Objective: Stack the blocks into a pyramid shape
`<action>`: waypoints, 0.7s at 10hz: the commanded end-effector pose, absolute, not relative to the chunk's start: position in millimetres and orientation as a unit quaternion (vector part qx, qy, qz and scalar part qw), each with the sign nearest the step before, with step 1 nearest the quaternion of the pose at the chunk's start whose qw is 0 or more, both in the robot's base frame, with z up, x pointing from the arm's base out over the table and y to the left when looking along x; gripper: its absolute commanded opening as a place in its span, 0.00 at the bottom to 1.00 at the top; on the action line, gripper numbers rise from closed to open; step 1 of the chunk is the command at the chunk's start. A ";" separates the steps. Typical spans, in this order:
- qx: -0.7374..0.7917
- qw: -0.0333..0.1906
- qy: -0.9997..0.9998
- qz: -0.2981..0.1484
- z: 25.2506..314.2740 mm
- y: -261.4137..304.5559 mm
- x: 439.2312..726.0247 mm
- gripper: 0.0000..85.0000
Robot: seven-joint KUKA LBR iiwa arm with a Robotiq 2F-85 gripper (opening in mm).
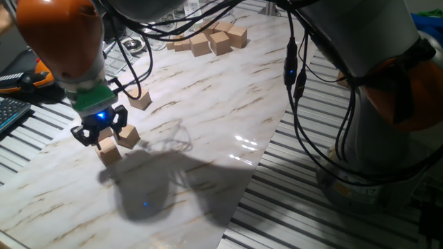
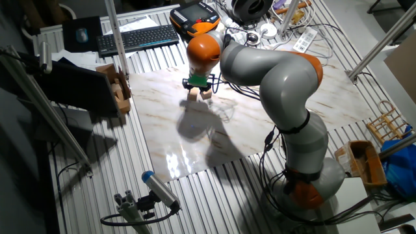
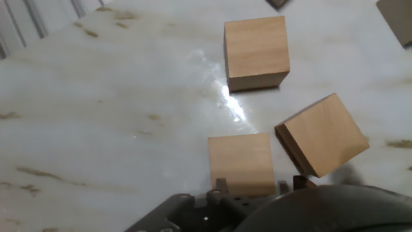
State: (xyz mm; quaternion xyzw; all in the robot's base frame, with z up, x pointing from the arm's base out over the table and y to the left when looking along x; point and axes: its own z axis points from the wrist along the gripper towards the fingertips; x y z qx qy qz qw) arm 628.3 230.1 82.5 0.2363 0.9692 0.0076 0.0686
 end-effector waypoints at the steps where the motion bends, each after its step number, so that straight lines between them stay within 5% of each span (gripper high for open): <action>1: 0.237 0.069 0.969 0.009 80.9 230.3 628.3 0.60; 7: 0.207 0.076 0.975 0.012 69.4 235.2 630.7 0.60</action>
